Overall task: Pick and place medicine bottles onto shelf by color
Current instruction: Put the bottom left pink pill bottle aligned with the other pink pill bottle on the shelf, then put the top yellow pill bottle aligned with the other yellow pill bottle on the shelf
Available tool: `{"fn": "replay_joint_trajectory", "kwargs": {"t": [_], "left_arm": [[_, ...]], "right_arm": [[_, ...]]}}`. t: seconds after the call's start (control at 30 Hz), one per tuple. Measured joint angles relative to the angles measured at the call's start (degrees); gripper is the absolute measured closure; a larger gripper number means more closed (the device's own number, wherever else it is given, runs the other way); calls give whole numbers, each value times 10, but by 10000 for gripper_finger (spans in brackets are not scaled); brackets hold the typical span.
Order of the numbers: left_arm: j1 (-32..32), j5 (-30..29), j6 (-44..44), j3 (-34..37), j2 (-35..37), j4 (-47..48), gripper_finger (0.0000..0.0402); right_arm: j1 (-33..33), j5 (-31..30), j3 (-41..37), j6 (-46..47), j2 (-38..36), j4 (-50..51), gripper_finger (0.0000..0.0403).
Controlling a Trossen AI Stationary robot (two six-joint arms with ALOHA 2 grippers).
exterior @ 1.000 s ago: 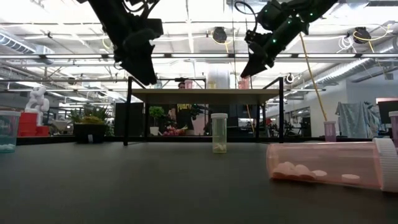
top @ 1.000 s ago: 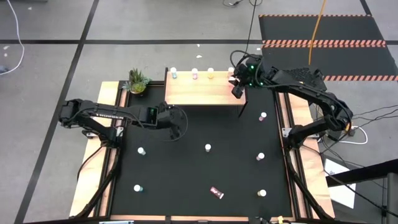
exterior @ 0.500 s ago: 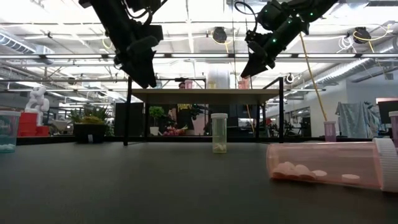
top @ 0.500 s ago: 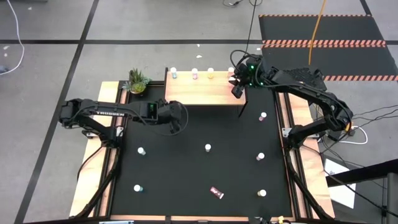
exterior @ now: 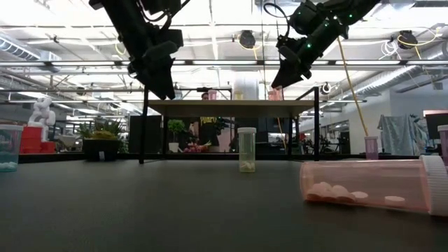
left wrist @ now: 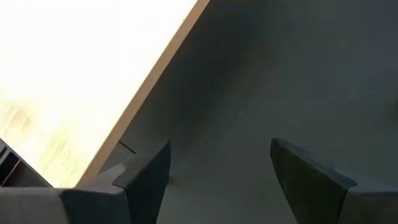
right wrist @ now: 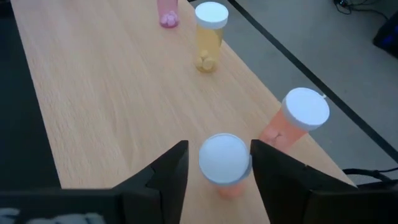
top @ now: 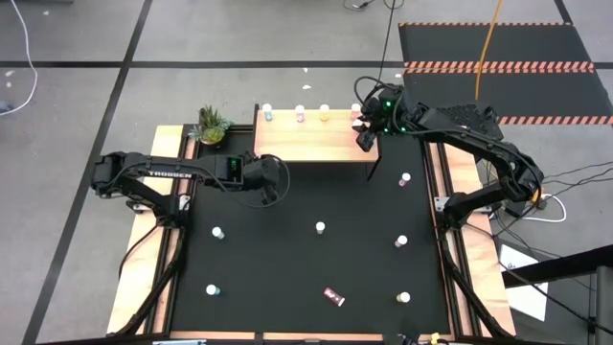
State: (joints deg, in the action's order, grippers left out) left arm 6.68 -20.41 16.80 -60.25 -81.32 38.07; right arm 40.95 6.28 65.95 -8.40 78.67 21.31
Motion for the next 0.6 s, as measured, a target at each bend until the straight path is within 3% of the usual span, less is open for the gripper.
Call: {"fn": "replay_joint_trajectory", "kwargs": {"t": [0.3, 0.6], "left_arm": [[0, 0, 2, 0, 0, 24, 128], [0, 0, 2, 0, 0, 24, 128]], "right_arm": [[1, 0, 0, 2, 0, -5, 198], [25, 15, 0, 15, 0, -14, 197]]}}
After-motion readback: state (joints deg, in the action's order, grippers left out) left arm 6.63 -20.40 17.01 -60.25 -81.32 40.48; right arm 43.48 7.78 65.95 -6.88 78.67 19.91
